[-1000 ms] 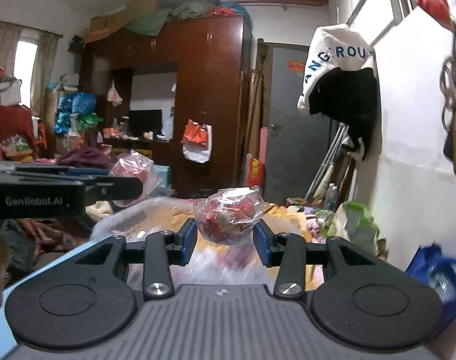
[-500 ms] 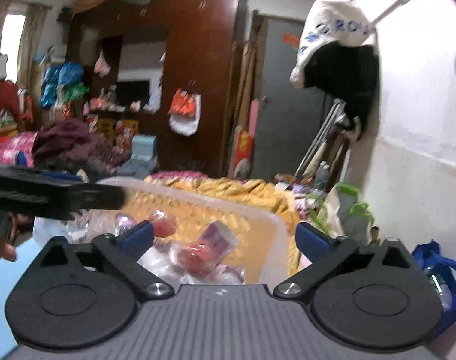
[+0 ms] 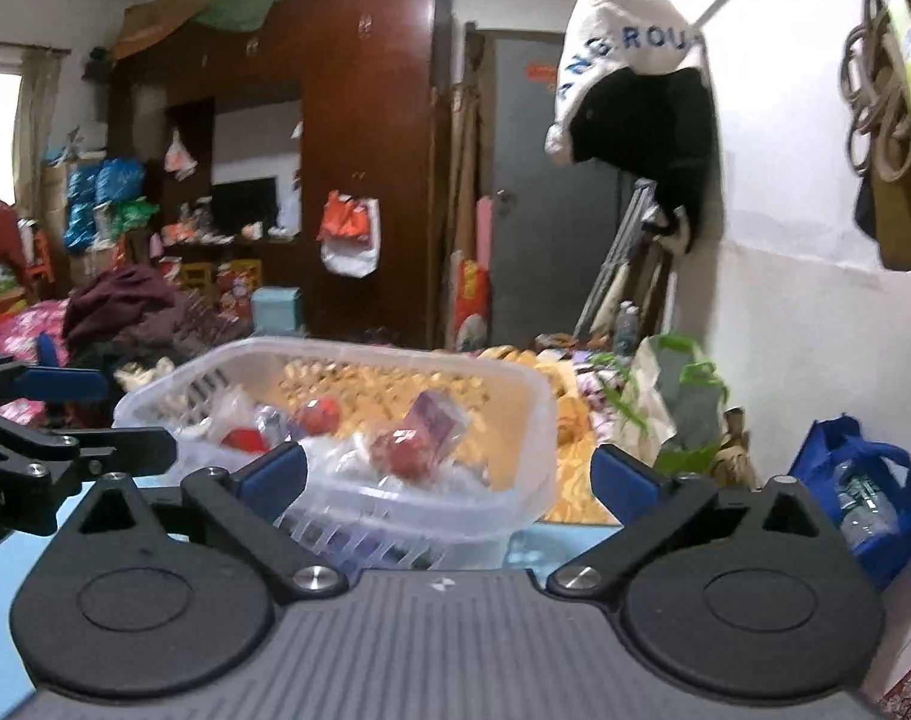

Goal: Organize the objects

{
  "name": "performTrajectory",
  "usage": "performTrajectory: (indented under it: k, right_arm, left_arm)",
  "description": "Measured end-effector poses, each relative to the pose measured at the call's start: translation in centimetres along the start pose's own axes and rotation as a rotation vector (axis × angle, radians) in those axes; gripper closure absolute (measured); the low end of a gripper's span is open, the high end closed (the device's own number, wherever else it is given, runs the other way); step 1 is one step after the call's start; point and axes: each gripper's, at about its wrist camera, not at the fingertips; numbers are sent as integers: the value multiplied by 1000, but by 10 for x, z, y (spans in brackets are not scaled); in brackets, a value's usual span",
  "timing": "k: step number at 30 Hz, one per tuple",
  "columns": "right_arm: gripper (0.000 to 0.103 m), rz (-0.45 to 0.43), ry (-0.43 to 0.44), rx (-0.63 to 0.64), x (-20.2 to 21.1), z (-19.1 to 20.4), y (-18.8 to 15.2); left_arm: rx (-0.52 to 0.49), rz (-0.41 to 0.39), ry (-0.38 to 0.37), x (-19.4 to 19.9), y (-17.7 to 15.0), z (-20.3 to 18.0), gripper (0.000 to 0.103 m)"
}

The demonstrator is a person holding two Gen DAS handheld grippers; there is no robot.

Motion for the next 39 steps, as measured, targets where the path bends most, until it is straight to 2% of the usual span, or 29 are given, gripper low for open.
performTrajectory:
  k: [4, 14, 39]
  right_arm:
    - [0, 19, -3, -15, -3, -1, 0]
    - [0, 35, -14, -10, -1, 1, -7]
    - [0, 51, -19, -25, -1, -8, -8]
  left_arm:
    - [3, 4, 69, -1, -4, -7, 0]
    - [10, 36, 91, -5, -7, -5, 0]
    - [10, 38, 121, -3, -5, 2, 0]
Point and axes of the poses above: each gripper's, at about its wrist camera, not at the fingertips, and x roughly against the way its jaws point, z to its left, y to its top, and after that the axes turned 12 degrees about y, right-handed
